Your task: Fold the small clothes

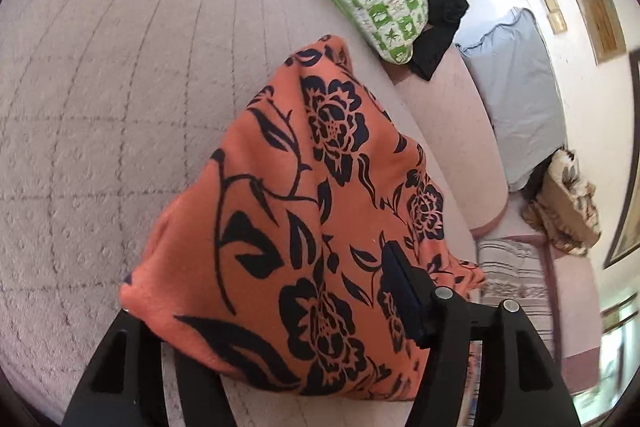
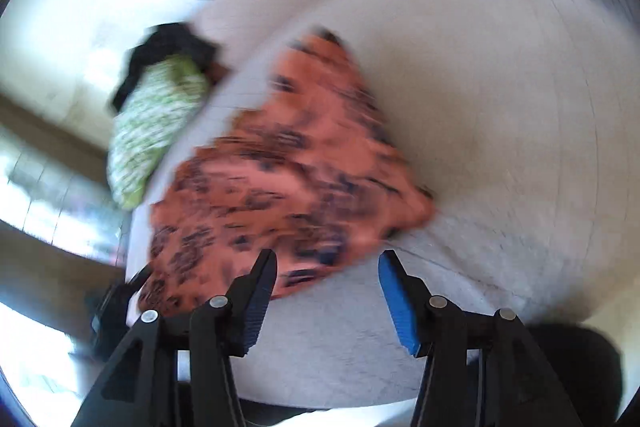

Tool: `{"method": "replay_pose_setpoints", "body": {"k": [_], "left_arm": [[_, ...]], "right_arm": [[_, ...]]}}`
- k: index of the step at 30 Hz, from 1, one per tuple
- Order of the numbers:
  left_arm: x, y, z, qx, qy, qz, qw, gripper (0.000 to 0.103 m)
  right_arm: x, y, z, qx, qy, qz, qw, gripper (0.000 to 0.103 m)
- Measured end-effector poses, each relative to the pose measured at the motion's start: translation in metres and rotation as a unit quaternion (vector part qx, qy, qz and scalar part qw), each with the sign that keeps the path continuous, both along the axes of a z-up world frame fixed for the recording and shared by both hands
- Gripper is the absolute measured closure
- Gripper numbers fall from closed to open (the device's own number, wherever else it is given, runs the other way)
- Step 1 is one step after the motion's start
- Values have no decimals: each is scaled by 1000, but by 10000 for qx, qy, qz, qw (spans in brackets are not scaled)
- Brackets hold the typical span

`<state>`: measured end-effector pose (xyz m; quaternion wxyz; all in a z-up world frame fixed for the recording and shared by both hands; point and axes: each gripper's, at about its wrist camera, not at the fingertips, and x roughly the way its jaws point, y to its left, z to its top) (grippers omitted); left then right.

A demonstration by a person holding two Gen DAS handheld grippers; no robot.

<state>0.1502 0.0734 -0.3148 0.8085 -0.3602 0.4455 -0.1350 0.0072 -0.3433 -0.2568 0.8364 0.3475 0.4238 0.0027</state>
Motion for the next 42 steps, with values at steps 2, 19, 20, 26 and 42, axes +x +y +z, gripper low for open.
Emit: {"method": "replay_pose_setpoints", "body": {"k": [2,19,20,26,42], "left_arm": [[-1,-8,4,337,-140,-9,9993,47],[15,-16,-4,631,-40,-135,9979,74],[16,-15,-3,634,-20,-100,9979,78],[15,-17,4,599,-196,22,9980,90],[12,-27,-3,1177,-444,-118,9920,83]], "right_arm": [[30,22,20,-356,-277,268,9986,67],[279,102,-78,-1090,334,344,9929,70],[278,97,-72,-943,342,234,9947,70],[250,95,-45,-232,-302,645,9972,66],[109,28,-80,412,216,1440,9885,79]]}}
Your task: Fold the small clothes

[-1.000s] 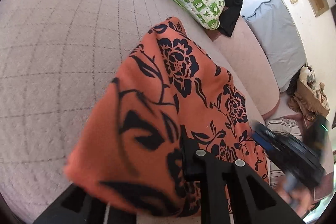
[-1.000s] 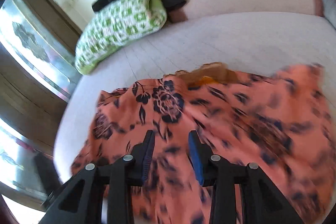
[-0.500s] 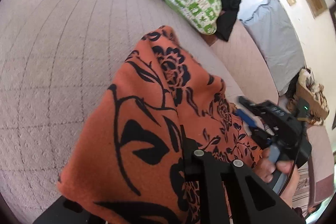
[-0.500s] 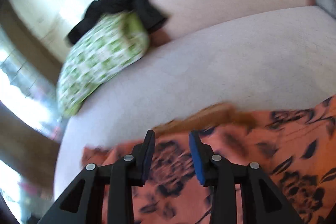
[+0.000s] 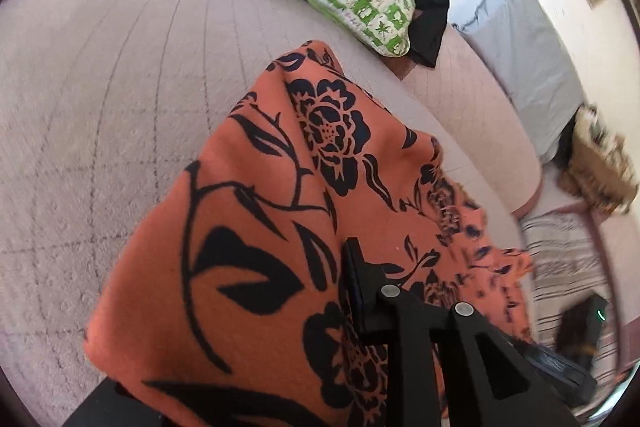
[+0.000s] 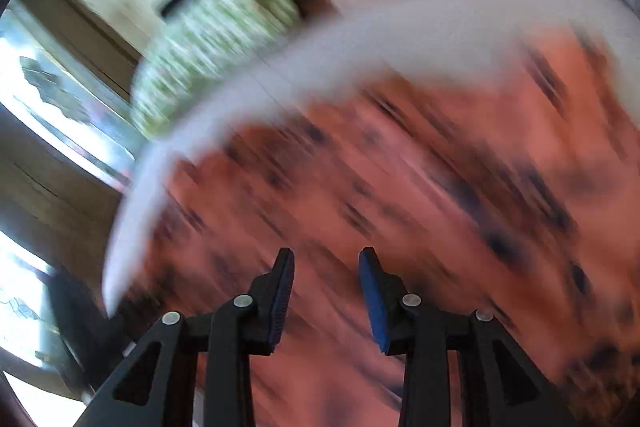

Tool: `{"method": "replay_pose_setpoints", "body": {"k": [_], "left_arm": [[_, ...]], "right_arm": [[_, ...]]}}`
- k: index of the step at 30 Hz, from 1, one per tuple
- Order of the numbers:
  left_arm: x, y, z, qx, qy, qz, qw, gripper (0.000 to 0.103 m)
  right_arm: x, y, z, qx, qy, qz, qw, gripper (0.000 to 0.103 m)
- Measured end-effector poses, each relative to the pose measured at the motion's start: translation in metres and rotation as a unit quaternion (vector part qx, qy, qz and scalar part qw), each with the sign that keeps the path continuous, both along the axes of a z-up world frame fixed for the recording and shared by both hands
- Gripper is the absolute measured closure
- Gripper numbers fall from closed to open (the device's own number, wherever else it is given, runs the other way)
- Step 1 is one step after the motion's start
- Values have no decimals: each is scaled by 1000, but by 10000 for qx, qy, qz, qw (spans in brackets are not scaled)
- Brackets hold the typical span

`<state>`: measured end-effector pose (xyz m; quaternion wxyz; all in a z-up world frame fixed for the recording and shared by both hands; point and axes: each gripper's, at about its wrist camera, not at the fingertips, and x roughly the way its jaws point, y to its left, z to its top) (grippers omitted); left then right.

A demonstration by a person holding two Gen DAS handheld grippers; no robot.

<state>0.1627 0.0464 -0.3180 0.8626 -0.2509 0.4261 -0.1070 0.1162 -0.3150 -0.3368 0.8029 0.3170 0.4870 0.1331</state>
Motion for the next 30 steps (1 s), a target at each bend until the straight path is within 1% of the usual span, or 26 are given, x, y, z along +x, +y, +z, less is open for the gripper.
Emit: {"method": "replay_pose_setpoints", "body": {"k": [2,3,4,5,6,7,8,9,10,11,12,14,15,17,18,19,21,23,24,25,26,27,28,29,30], "left_arm": [[-3,-3,1,113,-95,49,9999,86],[-6,-4,2,161,-155,74,9997,88],[-7,-5,3,196,-186,81,9996,88],[-8,-6,3,269,-231,84,9993,89],[-10,-8,4,384,-294,58,9988,89],[-13,-10,6,522,-367,15,9980,89],[-15,-12,7,619,-414,-21,9972,90],[-18,-15,9,767,-480,-75,9959,90],[-20,-18,11,896,-537,-121,9945,90],[-23,-19,13,988,-568,-159,9934,90],[-25,-24,19,1188,-636,-239,9906,90],[-27,-34,32,1453,-798,-332,9856,91],[-32,-42,42,1614,-958,-406,9814,91],[-39,-60,61,1948,-1250,-569,9712,91],[-44,-75,74,2148,-1455,-719,9631,91],[-47,-88,83,2265,-1617,-850,9567,91],[-58,-124,102,2515,-1951,-1220,9401,91],[-69,-161,114,2603,-2163,-1631,9267,91],[-77,-190,115,2657,-2225,-1992,9167,90],[-85,-214,113,2784,-2248,-2333,9042,89],[-94,-240,107,2995,-2274,-2693,8866,85],[-102,-258,100,3172,-2303,-2959,8711,73],[-112,-276,91,3323,-2328,-3303,8523,68],[-117,-284,86,3380,-2318,-3446,8446,61],[-122,-287,79,3402,-2259,-3555,8407,54]], "right_arm": [[-25,-32,5,320,9,-224,9992,80],[-38,-54,9,508,-71,-498,9974,80],[-50,-77,12,732,-258,-854,9933,80],[-63,-103,13,909,-395,-1342,9860,77],[-69,-122,10,967,-353,-1722,9797,77],[-73,-141,1,1028,-163,-2109,9720,77],[-75,-155,-14,1205,86,-2340,9647,77],[-76,-165,-31,1657,300,-2433,9552,81],[-79,-171,-40,2081,343,-2560,9434,82],[-86,-179,-42,2350,300,-2681,9338,83],[-90,-185,-38,2361,212,-2760,9315,82],[-97,-193,-25,2025,-7,-2901,9353,78],[-99,-198,-21,2039,-84,-2891,9353,78],[-100,-204,-23,2301,-139,-2830,9310,78],[-97,-203,-23,2385,-164,-2788,9301,78],[-92,-197,-21,2417,-217,-2732,9308,78],[-82,-182,-14,2377,-407,-2657,9334,78],[-73,-174,-4,2344,-663,-2587,9347,78],[-72,-173,2,2346,-804,-2556,9344,78],[-71,-173,7,2360,-942,-2516,9339,78],[-72,-172,10,2365,-1023,-2480,9339,78],[-71,-171,13,2360,-1080,-2446,9342,78],[-72,-171,14,2375,-1105,-2416,9344,77],[-68,-169,15,2431,-1106,-2394,9335,75],[-69,-169,14,2522,-1089,-2373,9318,66]]}}
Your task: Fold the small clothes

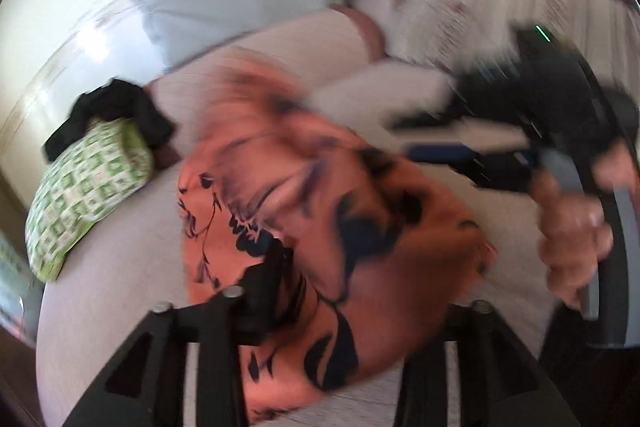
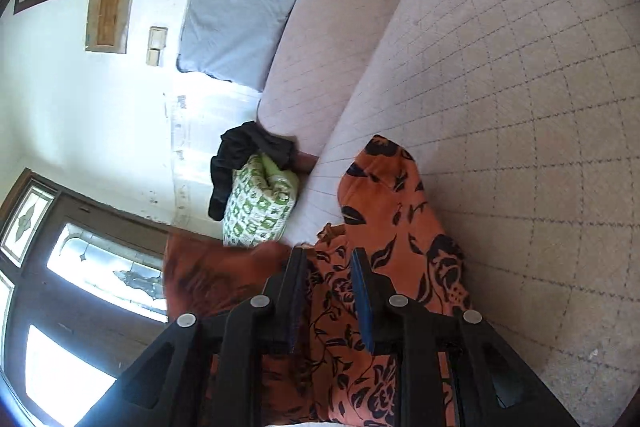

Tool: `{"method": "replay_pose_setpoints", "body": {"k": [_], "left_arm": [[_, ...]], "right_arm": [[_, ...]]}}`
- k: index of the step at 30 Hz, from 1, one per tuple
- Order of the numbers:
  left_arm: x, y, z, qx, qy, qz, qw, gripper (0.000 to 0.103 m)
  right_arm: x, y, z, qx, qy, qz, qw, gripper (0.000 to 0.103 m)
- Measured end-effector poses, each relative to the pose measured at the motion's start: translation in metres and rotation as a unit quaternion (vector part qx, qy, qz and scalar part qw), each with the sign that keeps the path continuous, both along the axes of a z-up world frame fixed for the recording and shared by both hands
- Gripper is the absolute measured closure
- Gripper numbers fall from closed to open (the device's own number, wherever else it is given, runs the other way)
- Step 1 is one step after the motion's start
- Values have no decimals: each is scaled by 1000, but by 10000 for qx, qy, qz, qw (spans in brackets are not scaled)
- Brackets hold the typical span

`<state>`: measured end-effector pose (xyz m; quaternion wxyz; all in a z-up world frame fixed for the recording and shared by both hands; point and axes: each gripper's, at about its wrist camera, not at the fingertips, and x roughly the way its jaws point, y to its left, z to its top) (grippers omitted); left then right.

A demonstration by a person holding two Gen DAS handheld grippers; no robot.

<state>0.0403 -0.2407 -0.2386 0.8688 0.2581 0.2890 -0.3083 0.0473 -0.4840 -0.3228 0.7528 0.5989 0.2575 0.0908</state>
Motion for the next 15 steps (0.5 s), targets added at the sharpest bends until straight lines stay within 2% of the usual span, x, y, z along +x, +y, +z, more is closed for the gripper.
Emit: {"method": "replay_pose_setpoints", "body": {"k": [1,2,3,4,6,8,10,12,15], "left_arm": [[-1,3,-3,-36,117,-23,9999,50],[0,14,-4,-212,387,-63,9990,40],[2,27,-2,-409,590,-62,9974,36],[5,42,0,-610,725,-10,9955,34],[16,74,5,-993,877,246,9909,22],[26,96,7,-1242,940,599,9860,20],[43,125,2,-1369,1026,1182,9781,20],[58,142,-4,-1468,1198,1513,9702,20],[65,147,-15,-1410,1262,1754,9661,20]], "right_arm": [[-1,-1,-2,93,11,12,10000,52],[-2,-1,-3,170,31,-11,9999,23],[-3,-2,-5,265,18,-8,9996,20],[2,1,-6,318,28,65,9995,20],[8,3,-11,404,154,169,9989,20],[14,7,-17,475,267,221,9983,20],[19,12,-17,507,290,351,9977,20],[25,21,-13,330,332,537,9975,20],[31,32,-13,-314,969,654,9926,20]]}}
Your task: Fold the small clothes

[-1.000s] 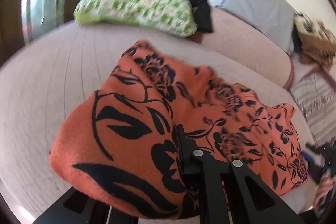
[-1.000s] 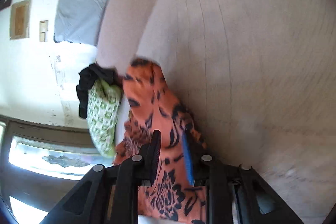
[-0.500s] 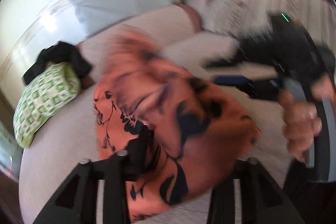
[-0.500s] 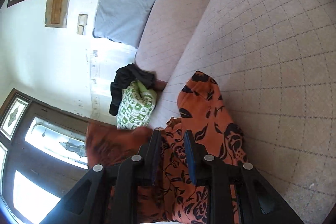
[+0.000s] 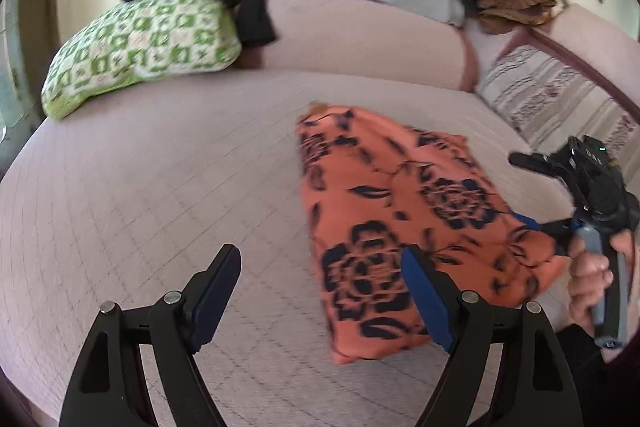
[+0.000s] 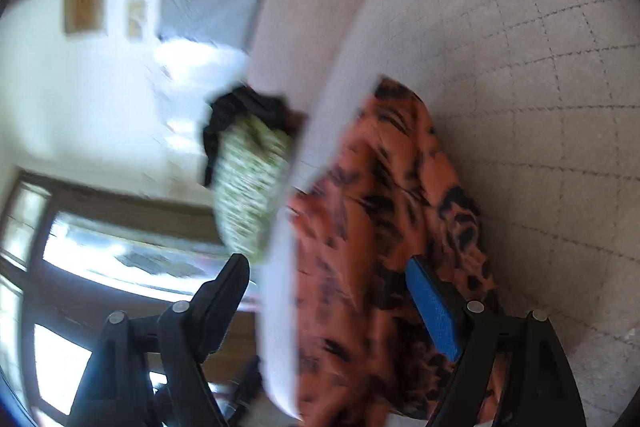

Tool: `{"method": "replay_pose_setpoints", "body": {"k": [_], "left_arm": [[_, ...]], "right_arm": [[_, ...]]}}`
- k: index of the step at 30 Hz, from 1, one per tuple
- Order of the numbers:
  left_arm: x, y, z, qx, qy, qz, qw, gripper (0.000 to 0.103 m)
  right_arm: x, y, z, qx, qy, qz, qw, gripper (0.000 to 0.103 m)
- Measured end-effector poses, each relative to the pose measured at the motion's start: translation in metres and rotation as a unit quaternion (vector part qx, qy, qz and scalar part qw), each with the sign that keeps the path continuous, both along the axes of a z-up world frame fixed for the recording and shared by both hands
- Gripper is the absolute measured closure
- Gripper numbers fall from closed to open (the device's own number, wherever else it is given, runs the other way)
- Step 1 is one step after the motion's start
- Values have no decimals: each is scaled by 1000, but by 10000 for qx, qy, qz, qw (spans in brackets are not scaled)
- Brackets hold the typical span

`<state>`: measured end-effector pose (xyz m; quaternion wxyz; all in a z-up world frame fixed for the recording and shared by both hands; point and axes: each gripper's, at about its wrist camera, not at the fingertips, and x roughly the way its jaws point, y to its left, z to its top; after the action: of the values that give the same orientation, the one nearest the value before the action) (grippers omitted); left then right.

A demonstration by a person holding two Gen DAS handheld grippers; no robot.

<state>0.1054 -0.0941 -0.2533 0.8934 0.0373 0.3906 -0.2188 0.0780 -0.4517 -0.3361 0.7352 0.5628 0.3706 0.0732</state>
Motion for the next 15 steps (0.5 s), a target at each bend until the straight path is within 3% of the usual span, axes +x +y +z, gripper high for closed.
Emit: {"method": "replay_pose_setpoints", "body": {"k": [8,10,11,12,15], "left_arm": [[2,-25,-31,484,205,-188,9984,20],[0,-32,-33,526,213,-264,9980,20],[-1,-34,-33,542,214,-307,9978,20],[-2,-37,-32,570,204,-347,9976,20],[-6,-45,-27,669,132,-444,9967,20]], "right_arm": [[18,15,-4,-155,251,320,9991,24],[32,25,0,-561,283,521,9967,31],[38,31,2,-839,283,603,9942,47],[42,35,5,-1076,270,660,9916,75],[47,45,27,-1718,-105,686,9827,86]]}}
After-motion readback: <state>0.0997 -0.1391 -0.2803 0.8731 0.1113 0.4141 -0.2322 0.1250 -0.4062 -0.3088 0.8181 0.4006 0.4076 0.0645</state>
